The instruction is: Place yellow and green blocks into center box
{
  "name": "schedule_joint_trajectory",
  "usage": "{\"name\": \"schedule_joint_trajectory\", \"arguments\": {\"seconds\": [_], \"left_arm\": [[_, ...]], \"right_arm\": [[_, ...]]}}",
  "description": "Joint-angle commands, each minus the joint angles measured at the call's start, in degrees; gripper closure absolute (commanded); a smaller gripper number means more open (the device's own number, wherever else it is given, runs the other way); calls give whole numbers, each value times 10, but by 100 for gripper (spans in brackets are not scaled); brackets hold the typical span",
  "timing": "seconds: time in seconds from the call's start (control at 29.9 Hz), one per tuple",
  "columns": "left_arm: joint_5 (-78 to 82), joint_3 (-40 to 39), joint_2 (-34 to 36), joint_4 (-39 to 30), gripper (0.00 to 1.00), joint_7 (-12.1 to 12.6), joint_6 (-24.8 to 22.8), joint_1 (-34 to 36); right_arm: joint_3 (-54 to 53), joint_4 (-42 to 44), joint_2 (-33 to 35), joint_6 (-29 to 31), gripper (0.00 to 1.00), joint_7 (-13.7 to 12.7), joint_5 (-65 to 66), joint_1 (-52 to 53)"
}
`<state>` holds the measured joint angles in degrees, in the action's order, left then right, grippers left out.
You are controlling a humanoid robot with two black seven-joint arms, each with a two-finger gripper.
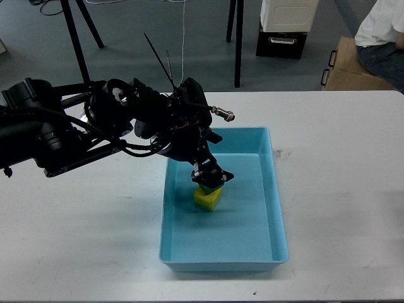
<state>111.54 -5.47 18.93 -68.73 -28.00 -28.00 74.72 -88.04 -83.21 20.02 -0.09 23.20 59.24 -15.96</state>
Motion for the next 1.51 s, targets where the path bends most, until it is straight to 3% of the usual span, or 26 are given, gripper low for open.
{"name": "schedule_joint_trajectory", "arguments": {"seconds": [0.0, 0.2, 0.37, 0.57, 0.74, 0.8, 0.97, 1.1, 1.47], "left_arm": [[-131, -66, 29, -12, 1, 0, 0, -13], [-298, -205, 53, 17, 1, 0, 0, -124], [-410, -332, 51, 35, 1, 0, 0, -264], [-634, -367, 54, 28, 1, 0, 1, -364], [-764, -367, 48, 27, 0, 0, 142, -426], [-836, -368, 47, 26, 0, 0, 159, -447], [-1067, -366, 36, -20, 0, 0, 142, -508], [-1199, -366, 33, -68, 0, 0, 100, -560], [-1315, -367, 32, -184, 0, 0, 65, -643]], "right_arm": [[1, -35, -4, 2, 1, 0, -1, 0], [2, -64, -45, 29, 1, -7, -21, 47], [12, -57, -55, 70, 1, -11, -147, 107], [49, -56, -51, 92, 1, -36, -342, 149], [50, -56, -55, 136, 1, -72, -491, 148], [52, -56, -55, 147, 1, -84, -532, 143], [58, -56, -66, 160, 1, -93, -565, 129], [56, -57, -100, 173, 1, -93, -565, 114], [55, -61, -121, 182, 1, -92, -566, 70]]}}
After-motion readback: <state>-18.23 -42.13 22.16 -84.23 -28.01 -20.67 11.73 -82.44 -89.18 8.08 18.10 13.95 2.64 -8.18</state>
